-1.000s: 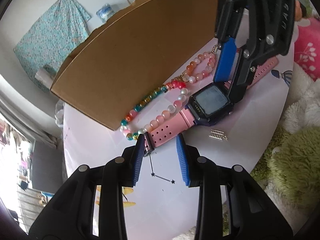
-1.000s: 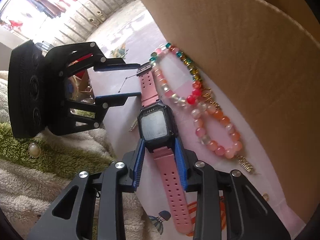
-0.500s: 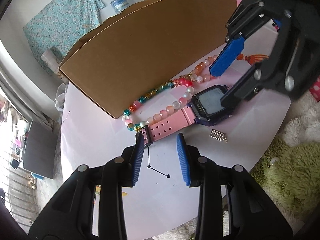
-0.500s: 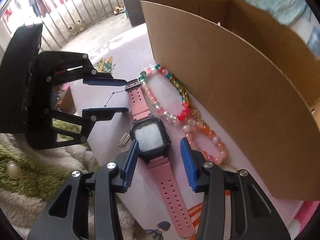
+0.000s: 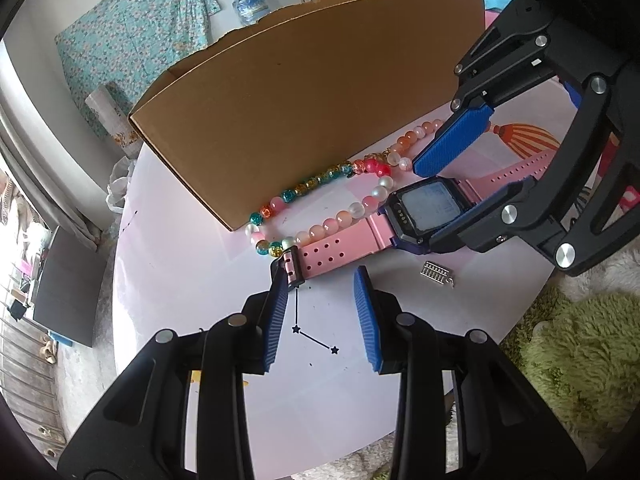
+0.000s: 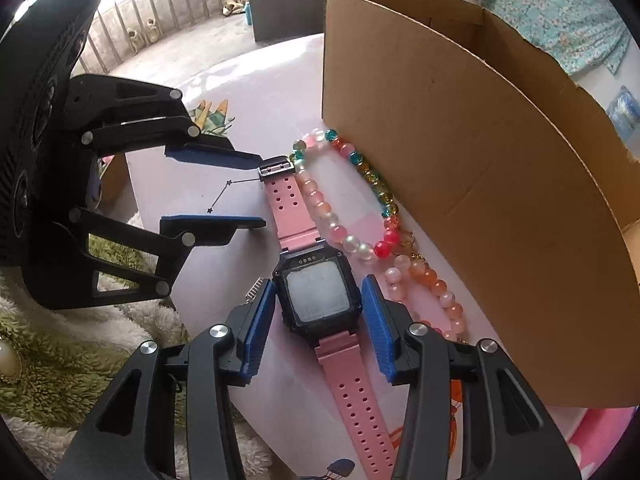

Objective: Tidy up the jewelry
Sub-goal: 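Close the left gripper on the pink watch strap end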

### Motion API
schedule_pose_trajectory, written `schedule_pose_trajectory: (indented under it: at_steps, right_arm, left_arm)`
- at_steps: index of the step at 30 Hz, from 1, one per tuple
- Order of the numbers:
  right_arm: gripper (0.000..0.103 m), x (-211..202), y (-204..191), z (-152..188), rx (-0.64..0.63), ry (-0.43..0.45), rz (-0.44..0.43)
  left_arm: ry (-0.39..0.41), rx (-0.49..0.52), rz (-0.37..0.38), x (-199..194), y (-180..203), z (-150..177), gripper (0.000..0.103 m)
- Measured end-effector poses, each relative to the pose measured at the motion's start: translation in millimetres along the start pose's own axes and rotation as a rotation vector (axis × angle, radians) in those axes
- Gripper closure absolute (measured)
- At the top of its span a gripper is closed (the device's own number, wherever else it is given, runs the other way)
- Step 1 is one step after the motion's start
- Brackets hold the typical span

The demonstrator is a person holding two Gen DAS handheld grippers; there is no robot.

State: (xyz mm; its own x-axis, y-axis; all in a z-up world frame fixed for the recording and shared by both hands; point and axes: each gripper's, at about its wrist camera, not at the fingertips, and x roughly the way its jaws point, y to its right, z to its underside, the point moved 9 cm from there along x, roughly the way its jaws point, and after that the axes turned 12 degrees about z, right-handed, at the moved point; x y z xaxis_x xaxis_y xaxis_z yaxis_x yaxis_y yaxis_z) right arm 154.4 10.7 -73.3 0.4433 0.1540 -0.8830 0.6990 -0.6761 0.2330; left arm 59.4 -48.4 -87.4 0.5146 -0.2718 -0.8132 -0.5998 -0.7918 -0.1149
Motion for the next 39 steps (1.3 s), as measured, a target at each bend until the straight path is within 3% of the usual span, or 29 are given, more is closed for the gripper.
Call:
schedule_pose_trajectory:
  at_steps: [8, 11, 19, 24, 34, 37, 39]
  right_arm:
    - [0.057, 2, -20, 0, -0.094, -0.005, 0.087]
    - [0.057, 6, -25, 2, -0.084, -0.011, 0.076]
    - [0.057, 11, -8, 2, 0.128, -0.086, -0.204]
    - [0.057, 12, -9, 8, 0.152, -0.118, -0.345]
    - [0.057, 15, -9, 19, 0.066, -0.140, -0.462]
    - [0.057, 14, -2, 17, 0.056, -0.136, -0.472]
    - [0.057, 15, 1, 17, 0.062, -0.134, -0.475]
  left_arm:
    - [0.013, -0.023, 0.008, 0, -6, -1, 0.067]
    - [0.016, -0.026, 0.005, 1, -8, -2, 0.067]
    - [0.014, 0.053, -0.013, 0, 1, -2, 0.067]
    - [0.010, 0.092, -0.030, 3, 3, -7, 0.067]
    - [-0.008, 0.141, -0.052, 9, 1, -15, 0.067]
    - [-0.020, 0.140, -0.022, 12, 2, -16, 0.081]
    - [-0.023, 0.134, -0.029, 13, 2, -17, 0.083]
